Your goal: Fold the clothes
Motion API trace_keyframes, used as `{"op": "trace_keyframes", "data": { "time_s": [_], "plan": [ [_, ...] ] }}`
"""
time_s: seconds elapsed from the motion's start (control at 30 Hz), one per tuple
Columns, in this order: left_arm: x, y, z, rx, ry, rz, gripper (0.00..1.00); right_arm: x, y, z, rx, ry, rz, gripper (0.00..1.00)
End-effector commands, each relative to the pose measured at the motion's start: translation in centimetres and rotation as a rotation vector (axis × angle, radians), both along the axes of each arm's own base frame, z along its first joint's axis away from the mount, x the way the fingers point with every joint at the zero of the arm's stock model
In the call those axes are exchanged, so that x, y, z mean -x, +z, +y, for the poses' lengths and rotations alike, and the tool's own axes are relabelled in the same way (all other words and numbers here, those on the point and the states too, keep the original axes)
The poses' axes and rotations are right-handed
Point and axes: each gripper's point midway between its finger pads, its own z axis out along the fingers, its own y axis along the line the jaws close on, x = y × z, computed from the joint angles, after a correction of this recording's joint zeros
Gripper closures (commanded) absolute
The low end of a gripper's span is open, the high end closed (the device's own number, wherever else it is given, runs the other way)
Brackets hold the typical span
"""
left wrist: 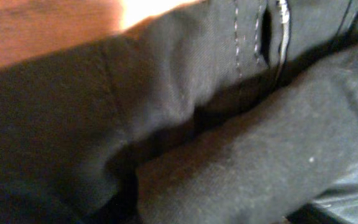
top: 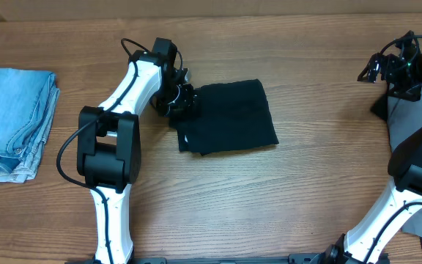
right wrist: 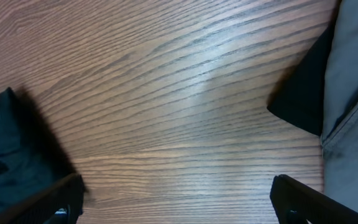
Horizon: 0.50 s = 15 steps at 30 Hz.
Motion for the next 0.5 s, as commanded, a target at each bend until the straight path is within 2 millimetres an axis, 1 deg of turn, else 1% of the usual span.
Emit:
{"op": "trace_keyframes", "data": {
  "time_s": [0.0,0.03,0.07,0.1,0.13,0.2,0.23,0.27,0.3,0.37,0.43,0.47],
  "plan": [
    [1.9,-2.5,-0.2,-0.025,-0.017,0.057,0.60,0.0,0.9,0.1,-0.001,-0.006,-0.020,0.00],
    [1.9,-2.5,-0.2,-0.026,-0.017,0.057,0.31,0.0,0.9,0.1,-0.001,-0.006,-0.019,0.00],
    [1.9,-2.5,-0.2,-0.025,-0.018,0.056,0.29,0.1,0.8,0.1,-0.001,-0.006,-0.019,0.00],
    [1.9,-2.5,-0.2,-0.025,-0.018,0.056,0.45,0.1,0.8,0.1,-0.002,-0.005,-0.018,0.00],
    [1.9,-2.5,-0.2,-0.026,-0.018,0.055,0.50,0.1,0.8,0.1,-0.002,-0.006,-0.018,0.00],
    [1.8,-2.5,-0.2,-0.025,-0.018,0.054,0.44,0.1,0.8,0.1,-0.002,-0.006,-0.018,0.00],
    [1.8,-2.5,-0.2,-0.025,-0.018,0.052,0.62,0.1,0.8,0.1,-0.002,-0.006,-0.018,0.00],
    [1.8,-2.5,-0.2,-0.025,-0.018,0.052,0.87,0.1,0.8,0.1,-0.002,-0.006,-0.018,0.00],
    [1.8,-2.5,-0.2,-0.025,-0.018,0.050,0.96,0.1,0.8,0.1,-0.002,-0.006,-0.018,0.00],
    [1.3,-2.1,-0.3,-0.021,-0.016,0.035,0.96,-0.1,0.8,0.0,0.002,-0.006,-0.025,0.00],
    [0.0,-0.7,-0.3,-0.012,-0.010,-0.003,0.96,-0.3,0.8,0.0,0.006,-0.005,-0.033,0.00],
    [-0.6,0.5,-0.5,-0.007,-0.007,-0.022,0.96,-0.5,0.9,-0.1,0.009,-0.005,-0.040,0.00]
  ]
}}
